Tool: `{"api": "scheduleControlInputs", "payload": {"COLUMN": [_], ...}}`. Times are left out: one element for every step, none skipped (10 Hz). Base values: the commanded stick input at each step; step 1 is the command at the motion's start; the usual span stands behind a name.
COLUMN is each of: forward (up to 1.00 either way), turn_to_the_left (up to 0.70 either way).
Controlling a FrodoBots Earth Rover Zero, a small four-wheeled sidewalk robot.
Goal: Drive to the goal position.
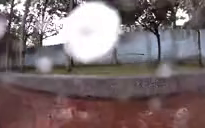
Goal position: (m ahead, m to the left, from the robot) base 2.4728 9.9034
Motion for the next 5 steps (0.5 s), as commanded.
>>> {"api": "scheduleControlInputs", "payload": {"forward": [0.00,0.00,0.00,0.00,0.00], "turn_to_the_left": [0.00,0.00,0.00,0.00,0.11]}}
